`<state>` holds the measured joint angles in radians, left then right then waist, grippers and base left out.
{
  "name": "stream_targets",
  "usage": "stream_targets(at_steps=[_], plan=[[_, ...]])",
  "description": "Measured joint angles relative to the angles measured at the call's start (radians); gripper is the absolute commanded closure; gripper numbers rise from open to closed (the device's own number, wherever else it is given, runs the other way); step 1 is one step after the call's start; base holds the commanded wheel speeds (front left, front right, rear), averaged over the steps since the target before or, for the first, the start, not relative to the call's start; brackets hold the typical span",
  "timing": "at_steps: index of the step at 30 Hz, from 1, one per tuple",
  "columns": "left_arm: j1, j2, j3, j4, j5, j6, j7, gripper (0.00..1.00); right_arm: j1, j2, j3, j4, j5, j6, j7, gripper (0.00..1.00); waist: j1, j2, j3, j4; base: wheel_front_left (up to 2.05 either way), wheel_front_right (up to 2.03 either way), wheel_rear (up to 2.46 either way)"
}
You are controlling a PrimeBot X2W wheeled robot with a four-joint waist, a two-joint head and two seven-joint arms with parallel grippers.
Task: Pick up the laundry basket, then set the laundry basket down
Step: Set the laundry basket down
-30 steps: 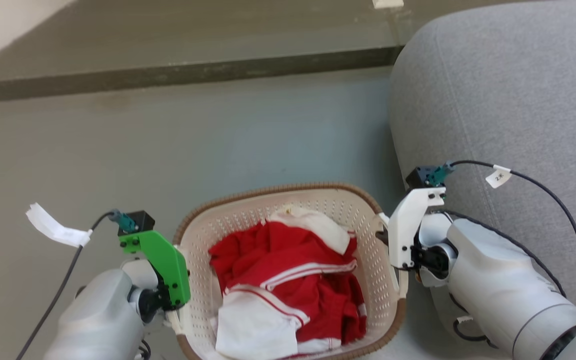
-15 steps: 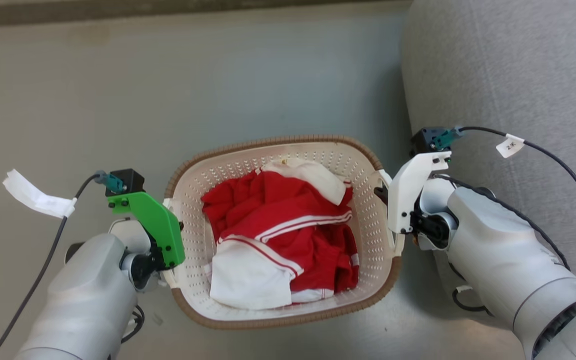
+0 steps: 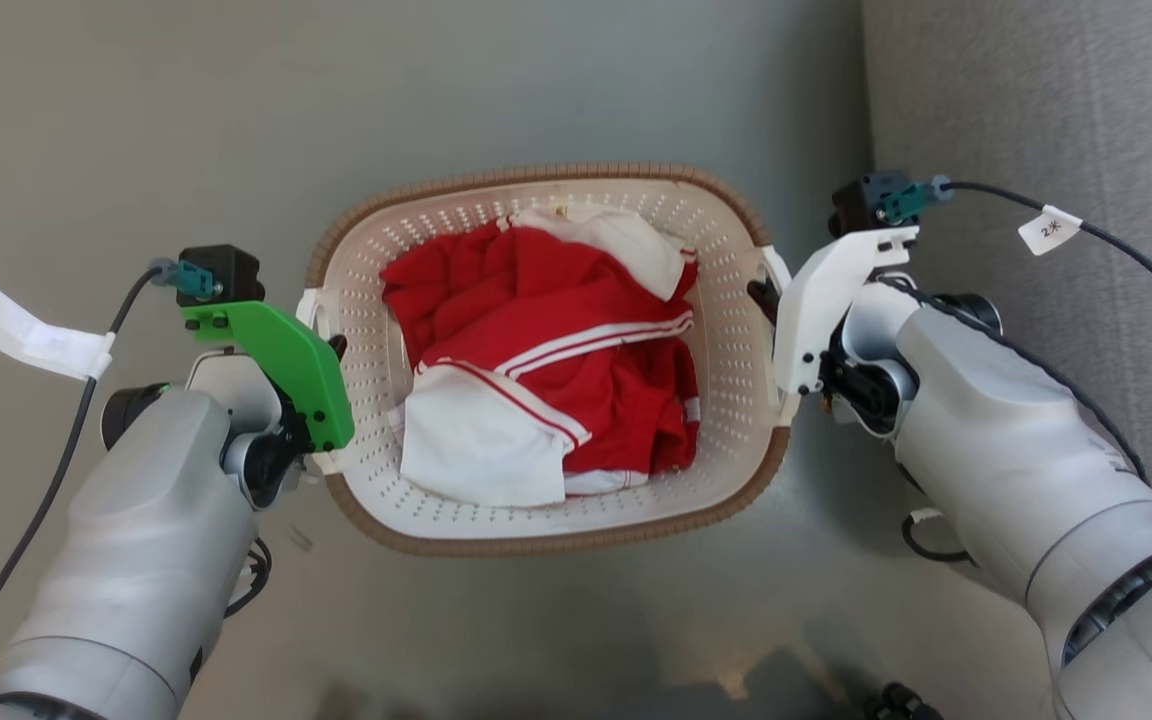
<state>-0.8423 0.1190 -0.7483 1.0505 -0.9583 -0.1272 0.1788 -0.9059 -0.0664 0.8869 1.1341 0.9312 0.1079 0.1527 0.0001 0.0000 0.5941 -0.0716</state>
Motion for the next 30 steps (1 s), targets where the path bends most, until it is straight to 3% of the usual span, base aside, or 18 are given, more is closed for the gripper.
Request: stream_targets(at_steps=[16,30], plan=[[-0.08,0.015,-0.017,-0.009,0.022,0.0,-0.093,1.0,-0.077,0.004,-0.005,0.013,-0.016,-0.016,-0.101,1.0,0.0001,0.0,0.189,0.001,0.0,0.0,0.0],[-0.102,0.013,-0.033,0.005,0.03,0.0,-0.154,1.0,-0.091,0.006,-0.004,0.019,-0.015,-0.021,-0.156,1.0,0.0001,0.0,0.27,-0.005,0.0,0.0,0.0]])
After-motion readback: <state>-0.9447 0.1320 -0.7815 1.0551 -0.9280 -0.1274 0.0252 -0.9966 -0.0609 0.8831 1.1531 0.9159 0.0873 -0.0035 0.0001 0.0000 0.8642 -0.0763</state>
